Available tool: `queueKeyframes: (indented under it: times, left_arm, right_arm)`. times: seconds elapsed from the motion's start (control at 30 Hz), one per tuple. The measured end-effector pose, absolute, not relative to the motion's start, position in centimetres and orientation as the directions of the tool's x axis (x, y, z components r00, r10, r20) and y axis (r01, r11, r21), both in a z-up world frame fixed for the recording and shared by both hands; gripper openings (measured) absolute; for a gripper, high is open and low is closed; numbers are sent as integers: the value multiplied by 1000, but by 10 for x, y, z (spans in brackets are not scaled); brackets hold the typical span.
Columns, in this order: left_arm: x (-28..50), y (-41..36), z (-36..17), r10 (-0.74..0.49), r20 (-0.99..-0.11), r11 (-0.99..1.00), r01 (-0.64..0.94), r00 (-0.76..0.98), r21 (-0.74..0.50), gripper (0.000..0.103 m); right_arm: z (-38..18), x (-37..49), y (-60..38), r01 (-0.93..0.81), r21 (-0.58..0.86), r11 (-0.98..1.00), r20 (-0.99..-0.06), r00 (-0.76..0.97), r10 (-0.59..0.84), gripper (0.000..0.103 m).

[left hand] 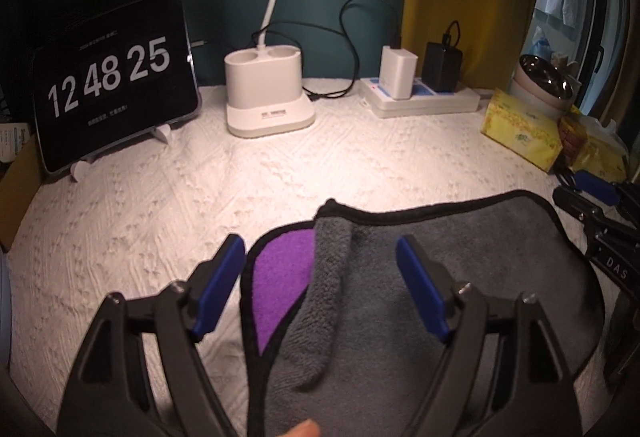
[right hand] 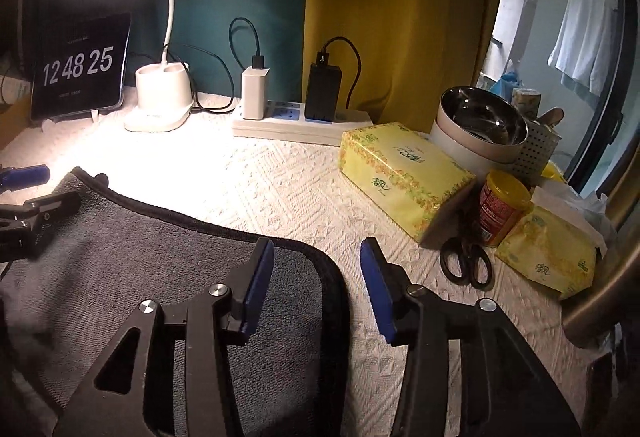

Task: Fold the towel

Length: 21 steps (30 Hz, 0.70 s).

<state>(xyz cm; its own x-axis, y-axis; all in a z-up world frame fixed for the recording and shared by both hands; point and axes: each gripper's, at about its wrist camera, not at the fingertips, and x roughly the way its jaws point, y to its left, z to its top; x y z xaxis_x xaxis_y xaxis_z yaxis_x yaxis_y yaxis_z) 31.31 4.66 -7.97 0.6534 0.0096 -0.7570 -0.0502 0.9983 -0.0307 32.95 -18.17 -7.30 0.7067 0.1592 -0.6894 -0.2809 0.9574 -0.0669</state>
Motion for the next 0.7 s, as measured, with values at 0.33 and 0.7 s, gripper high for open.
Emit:
queueKeyframes:
  times: [0.33,0.7]
  left_arm:
    - [280,41,-45,1,-728,998,-44,686,-41,80]
    - [224,38,-7,7,-675,996,-64,738,-60,80]
  right_arm:
    - [-48,298,-180,-282,-47,958,-672,719,178,48]
    - [-21,252,-192,-267,-39,963,-641,746,180,48]
